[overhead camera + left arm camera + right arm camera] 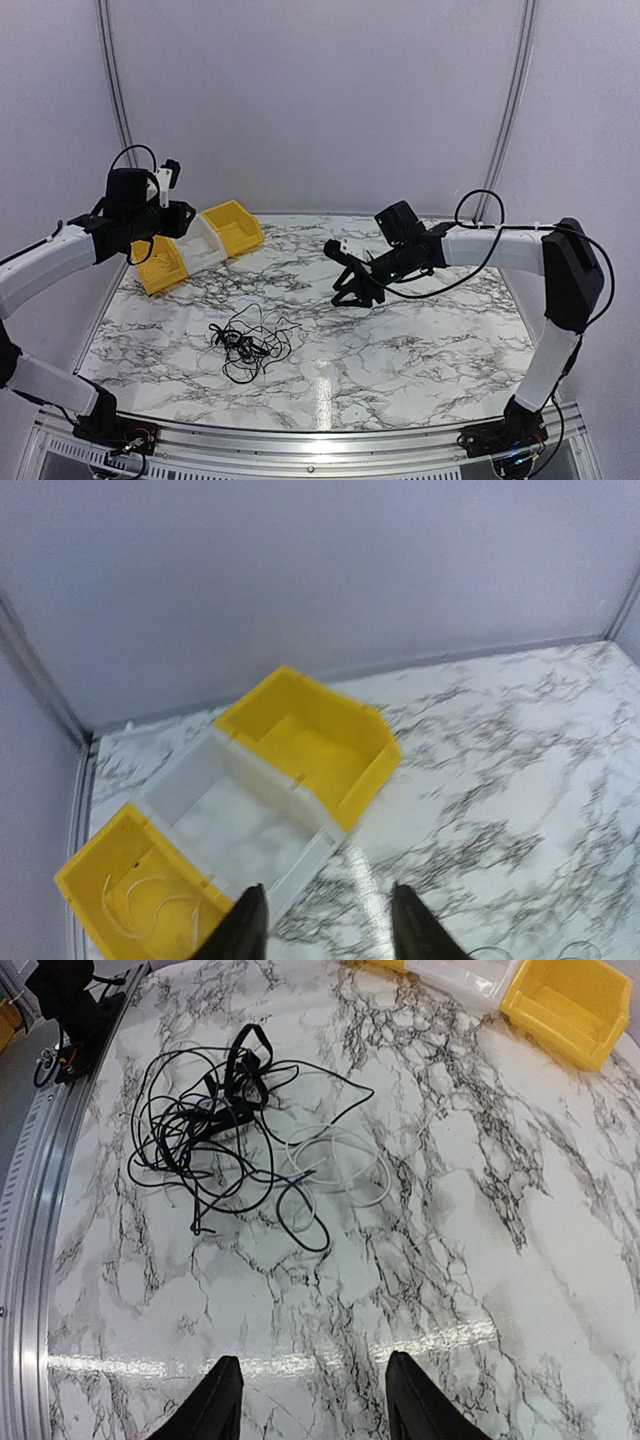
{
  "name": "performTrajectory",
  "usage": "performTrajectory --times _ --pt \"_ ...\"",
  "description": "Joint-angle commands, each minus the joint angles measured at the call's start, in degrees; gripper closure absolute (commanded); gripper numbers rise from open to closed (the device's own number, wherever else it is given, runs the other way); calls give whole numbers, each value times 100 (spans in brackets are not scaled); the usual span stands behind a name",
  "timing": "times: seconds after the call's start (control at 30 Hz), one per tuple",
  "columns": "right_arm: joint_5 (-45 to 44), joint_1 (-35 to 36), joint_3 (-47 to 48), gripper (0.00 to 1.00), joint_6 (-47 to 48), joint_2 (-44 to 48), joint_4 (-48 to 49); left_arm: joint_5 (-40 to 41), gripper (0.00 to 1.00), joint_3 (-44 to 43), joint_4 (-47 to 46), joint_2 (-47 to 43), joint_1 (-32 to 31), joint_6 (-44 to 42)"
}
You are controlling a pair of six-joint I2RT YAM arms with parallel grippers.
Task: Untangle the cables
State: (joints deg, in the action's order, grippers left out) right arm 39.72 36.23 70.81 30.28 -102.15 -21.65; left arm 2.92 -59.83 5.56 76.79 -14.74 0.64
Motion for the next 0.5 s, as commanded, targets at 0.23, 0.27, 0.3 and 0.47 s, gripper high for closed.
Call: performTrajectory --times 0.23,0.27,0.3,0.47 --pt "-660 744 1375 47 -274 -1122 -344 1093 1 966 -1523 -778 -685 791" --pt "-671 772 1551 47 -300 -1273 -396 912 1 991 -1534 -773 -687 746" --pt "-661 795 1722 47 -333 -1414 -460 700 1 1011 -1540 -781 -690 660" --pt "-695 946 2306 48 -349 -1986 -691 197 15 1002 -1355 -606 -711 -18"
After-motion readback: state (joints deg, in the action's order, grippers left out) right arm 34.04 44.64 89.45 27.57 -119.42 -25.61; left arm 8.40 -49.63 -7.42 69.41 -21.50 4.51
